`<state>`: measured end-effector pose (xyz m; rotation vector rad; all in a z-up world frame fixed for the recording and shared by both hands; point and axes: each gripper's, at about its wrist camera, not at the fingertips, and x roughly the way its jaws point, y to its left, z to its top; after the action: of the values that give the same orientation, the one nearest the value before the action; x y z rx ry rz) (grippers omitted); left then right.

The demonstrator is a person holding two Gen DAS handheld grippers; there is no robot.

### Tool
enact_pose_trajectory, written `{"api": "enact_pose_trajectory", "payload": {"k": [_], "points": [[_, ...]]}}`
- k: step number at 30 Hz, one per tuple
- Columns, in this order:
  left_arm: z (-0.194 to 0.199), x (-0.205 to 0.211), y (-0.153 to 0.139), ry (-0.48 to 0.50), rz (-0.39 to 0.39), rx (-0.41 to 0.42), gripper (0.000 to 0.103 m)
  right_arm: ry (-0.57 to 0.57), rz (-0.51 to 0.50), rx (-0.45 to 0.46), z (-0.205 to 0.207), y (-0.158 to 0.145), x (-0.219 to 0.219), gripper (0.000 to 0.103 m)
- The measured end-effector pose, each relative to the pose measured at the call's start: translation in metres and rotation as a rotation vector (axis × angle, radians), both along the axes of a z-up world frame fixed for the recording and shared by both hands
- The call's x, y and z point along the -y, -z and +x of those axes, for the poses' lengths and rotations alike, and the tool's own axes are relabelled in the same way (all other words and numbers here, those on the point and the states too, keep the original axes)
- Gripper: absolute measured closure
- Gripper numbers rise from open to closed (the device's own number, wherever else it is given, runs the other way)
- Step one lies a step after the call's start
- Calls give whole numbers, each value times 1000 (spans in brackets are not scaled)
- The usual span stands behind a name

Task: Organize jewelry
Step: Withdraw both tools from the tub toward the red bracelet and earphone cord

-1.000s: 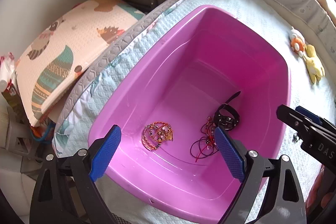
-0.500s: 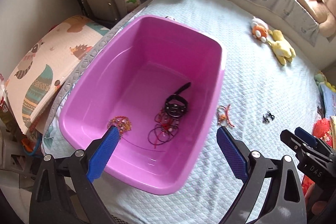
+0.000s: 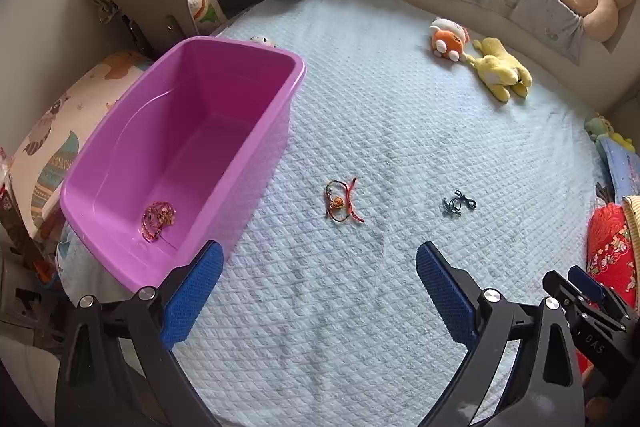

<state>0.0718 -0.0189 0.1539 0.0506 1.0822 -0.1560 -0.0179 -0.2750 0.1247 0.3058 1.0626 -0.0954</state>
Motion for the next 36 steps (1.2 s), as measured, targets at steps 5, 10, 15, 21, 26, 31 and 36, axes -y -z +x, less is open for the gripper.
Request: {"api": "enact_pose_trajectory", "payload": {"k": [5,10,15,21,26,31,36], "points": [[-14,28,26,-18,4,-13,8,-13,-4,10,-2,28,35,36],[-10,51,65,-8,24,-13,8,-6,-11,39,9,62,54,36],[10,58,115,-25,25,11,8,1,-22,77,26,104,56,36],[44,54,172,-53,16,19,8,-20,-55,83,54,152,50,36],[70,53,201,-44,30,24,8,-24,-75,101,83,173,49,36],[92,55,218,-32,34,35,8,-39,-96,109,111,189,46,36],[107,59,230,-24,33,38,8,-51,-117,119,130,198,41,36]]}}
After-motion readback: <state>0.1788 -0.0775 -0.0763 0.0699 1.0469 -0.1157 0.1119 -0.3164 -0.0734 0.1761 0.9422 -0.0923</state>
